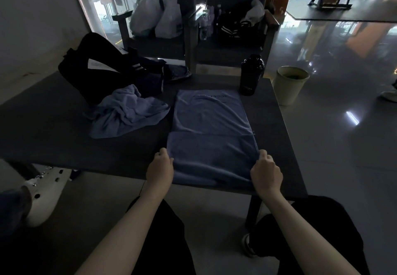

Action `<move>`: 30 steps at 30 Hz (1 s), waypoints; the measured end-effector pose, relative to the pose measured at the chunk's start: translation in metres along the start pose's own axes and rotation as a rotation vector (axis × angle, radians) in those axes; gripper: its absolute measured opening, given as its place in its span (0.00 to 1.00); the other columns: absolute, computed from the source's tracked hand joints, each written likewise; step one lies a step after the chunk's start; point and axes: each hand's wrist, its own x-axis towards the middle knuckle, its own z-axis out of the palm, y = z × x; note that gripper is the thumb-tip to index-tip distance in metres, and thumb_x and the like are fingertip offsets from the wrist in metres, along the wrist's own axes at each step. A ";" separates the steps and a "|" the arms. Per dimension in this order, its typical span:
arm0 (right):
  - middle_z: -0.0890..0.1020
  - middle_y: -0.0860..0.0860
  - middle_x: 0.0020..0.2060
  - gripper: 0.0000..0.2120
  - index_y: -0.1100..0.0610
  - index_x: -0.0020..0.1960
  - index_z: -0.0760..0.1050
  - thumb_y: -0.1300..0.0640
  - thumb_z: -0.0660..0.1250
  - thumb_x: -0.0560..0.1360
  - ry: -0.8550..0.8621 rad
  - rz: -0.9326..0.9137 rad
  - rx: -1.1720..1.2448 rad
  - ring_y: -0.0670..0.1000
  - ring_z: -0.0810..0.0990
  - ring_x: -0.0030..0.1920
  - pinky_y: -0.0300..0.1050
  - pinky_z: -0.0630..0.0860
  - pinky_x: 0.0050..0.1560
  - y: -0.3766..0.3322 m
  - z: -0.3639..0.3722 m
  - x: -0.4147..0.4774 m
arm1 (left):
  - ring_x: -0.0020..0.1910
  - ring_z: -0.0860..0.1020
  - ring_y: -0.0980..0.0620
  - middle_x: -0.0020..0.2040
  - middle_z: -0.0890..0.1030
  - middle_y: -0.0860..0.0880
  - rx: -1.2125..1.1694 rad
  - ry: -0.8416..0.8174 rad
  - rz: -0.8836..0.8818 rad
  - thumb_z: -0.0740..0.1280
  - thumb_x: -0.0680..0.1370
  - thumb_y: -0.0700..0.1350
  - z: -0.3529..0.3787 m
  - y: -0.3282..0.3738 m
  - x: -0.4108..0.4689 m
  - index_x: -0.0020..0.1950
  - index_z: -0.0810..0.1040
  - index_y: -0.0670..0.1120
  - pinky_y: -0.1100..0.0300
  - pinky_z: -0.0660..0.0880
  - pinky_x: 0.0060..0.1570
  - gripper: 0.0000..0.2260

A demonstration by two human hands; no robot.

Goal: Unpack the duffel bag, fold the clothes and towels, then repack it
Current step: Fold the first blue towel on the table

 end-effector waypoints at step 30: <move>0.64 0.51 0.74 0.22 0.52 0.70 0.68 0.44 0.55 0.80 -0.124 -0.299 -0.082 0.51 0.53 0.76 0.56 0.43 0.74 -0.002 0.022 0.048 | 0.77 0.37 0.46 0.79 0.42 0.50 0.371 -0.227 0.306 0.45 0.81 0.61 0.015 0.006 0.060 0.78 0.48 0.54 0.44 0.38 0.73 0.27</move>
